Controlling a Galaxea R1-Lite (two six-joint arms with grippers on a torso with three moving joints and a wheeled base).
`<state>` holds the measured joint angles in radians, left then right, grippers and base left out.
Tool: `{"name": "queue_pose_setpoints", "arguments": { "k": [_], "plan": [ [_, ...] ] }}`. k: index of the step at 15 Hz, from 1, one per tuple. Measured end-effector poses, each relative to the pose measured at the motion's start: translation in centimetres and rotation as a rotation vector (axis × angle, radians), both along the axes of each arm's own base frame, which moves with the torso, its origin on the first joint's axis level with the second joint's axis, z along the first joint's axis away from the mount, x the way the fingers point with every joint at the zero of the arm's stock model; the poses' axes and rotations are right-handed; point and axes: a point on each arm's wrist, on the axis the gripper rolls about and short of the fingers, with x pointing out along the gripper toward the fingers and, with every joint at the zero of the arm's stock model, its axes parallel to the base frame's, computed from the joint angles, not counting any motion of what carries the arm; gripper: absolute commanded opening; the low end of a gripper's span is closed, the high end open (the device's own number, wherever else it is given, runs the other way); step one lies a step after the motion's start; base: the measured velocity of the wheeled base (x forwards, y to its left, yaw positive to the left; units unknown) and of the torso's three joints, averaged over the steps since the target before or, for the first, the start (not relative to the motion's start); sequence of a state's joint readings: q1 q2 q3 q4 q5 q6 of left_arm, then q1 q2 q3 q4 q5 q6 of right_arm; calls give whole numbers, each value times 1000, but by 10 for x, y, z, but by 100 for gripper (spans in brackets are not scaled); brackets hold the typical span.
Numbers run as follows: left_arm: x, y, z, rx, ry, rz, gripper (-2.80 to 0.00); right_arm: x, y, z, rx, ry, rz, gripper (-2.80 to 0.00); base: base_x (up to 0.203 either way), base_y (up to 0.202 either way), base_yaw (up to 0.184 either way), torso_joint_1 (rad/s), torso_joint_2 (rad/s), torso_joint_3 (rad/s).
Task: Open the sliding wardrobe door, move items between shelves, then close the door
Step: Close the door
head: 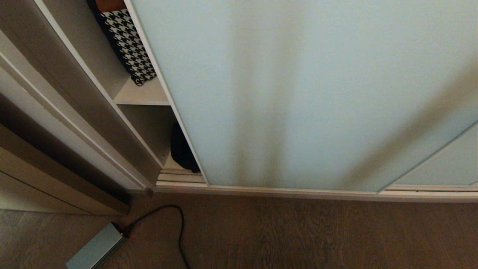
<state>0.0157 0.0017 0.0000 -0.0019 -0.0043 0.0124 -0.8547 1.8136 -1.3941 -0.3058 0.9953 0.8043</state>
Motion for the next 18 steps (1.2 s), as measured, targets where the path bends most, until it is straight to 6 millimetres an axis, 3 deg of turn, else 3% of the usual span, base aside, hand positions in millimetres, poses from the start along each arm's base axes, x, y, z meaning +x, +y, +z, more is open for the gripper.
{"name": "queue_pose_setpoints", "arguments": {
  "k": [10,18],
  "plan": [
    [0,0,0,0,0,0,-280,-9,-10,-2,-22,-14,-47,-280,0,0,0,0,0,0],
    [0,0,0,0,0,0,-280,11,-18,-6,-30,-9,-116,-280,0,0,0,0,0,0]
  ]
}}
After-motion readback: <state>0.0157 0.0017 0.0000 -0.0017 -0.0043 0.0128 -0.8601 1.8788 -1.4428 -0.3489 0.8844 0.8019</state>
